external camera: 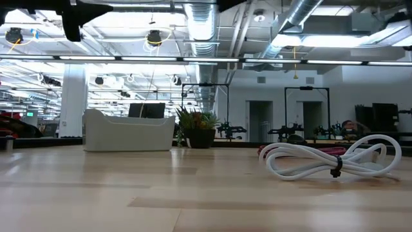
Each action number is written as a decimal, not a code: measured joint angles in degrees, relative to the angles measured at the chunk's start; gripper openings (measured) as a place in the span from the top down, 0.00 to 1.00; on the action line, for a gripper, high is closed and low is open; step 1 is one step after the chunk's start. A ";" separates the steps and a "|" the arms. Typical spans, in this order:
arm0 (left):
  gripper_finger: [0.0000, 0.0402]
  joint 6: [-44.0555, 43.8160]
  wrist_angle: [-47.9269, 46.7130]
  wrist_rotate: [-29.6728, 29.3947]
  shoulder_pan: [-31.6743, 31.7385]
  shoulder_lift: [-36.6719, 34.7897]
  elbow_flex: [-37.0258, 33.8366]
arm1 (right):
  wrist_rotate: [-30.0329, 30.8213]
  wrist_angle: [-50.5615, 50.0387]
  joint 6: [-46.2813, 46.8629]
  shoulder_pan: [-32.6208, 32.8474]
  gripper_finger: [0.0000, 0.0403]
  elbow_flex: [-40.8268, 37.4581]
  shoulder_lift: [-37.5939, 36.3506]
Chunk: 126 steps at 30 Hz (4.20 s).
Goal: Pick and place USB-C Cables
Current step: Put the white charger cable into the white bin
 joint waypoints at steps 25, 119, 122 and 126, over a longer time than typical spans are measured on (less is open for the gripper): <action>0.55 -7.78 12.32 6.67 1.48 19.09 0.12 | 36.06 -27.39 47.12 40.23 0.45 -14.18 -30.32; 0.55 0.17 -6.49 35.98 -0.22 108.48 65.68 | 43.93 -21.30 70.51 60.94 0.45 -22.64 -22.72; 0.57 1.08 -7.32 35.87 -0.09 108.48 65.66 | 43.95 -21.33 70.28 60.92 0.45 -22.64 -22.72; 0.66 -0.03 -9.26 36.59 -0.17 109.11 65.69 | 43.94 -21.35 70.17 60.92 0.45 -22.64 -22.72</action>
